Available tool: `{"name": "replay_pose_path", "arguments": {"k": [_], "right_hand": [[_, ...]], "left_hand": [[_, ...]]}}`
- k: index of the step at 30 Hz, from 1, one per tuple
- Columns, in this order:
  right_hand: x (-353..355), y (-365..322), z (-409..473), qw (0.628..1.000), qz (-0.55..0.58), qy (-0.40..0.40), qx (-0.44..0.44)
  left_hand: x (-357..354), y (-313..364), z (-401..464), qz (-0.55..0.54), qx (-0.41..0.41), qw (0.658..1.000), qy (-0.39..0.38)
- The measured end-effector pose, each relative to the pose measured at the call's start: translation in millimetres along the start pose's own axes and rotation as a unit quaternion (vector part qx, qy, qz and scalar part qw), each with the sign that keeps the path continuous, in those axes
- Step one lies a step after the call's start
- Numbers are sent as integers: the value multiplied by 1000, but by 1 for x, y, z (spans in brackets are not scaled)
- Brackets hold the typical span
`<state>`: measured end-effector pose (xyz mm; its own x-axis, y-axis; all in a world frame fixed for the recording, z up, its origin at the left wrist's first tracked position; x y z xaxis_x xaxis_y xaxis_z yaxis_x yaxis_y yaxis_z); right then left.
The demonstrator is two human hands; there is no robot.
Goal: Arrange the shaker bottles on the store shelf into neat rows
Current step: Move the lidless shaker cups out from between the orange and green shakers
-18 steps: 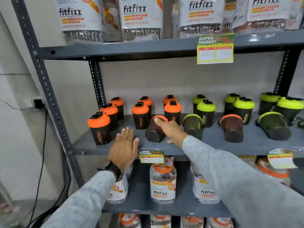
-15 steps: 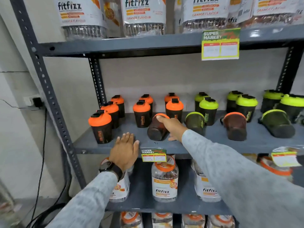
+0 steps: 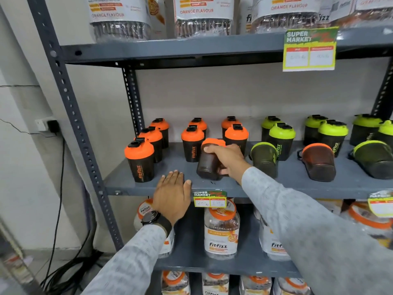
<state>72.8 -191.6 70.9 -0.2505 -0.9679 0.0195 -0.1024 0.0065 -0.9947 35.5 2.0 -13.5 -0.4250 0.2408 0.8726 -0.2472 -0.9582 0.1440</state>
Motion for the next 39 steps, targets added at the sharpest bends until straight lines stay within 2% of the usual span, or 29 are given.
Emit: {"name": "replay_pose_path", "arguments": {"k": [4, 8, 14, 19, 23, 27, 29, 31, 34, 36, 39], "right_hand": [[-17, -3, -22, 975, -107, 104, 164], [-39, 4, -47, 915, -195, 175, 305], [-56, 28, -51, 887, -239, 217, 331], [-60, 31, -51, 896, -215, 221, 319], [-46, 33, -57, 901, -217, 180, 330], [5, 18, -65, 888, -204, 160, 380], [44, 6, -63, 873, -210, 188, 397], [87, -6, -56, 858, -232, 227, 397], [159, -20, -36, 845, -288, 287, 348], [207, -25, -22, 846, -333, 320, 268], [263, -27, -6, 860, -369, 328, 125]], "left_hand": [[-1, -1, 0, -11, 4, 1000, 9], [-4, -3, -1, -12, 2, 1000, 9], [-4, -3, 0, -6, -3, 1000, 3], [-6, -5, -1, -1, -9, 1000, 3], [-4, -4, -3, -31, -13, 999, 9], [10, 12, -18, -180, 28, 977, 112], [17, 37, -27, -217, -17, 964, 155], [17, 72, -29, -213, -91, 962, 145], [6, 114, -14, -132, -145, 978, 67], [-5, 129, -3, -71, -155, 985, 20], [-17, 136, 2, -19, -150, 989, 0]]}}
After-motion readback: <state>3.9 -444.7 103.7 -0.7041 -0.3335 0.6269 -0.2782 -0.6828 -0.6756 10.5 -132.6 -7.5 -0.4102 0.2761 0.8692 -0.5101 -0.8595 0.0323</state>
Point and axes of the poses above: each hand's wrist, its own z-axis towards the middle knuckle, its own x-axis out of the back of the hand, y = z × x, the point moved 3 cm from there along z, towards the middle knuckle, and after that the axes turned 3 degrees about -y, right-handed, at the moved point
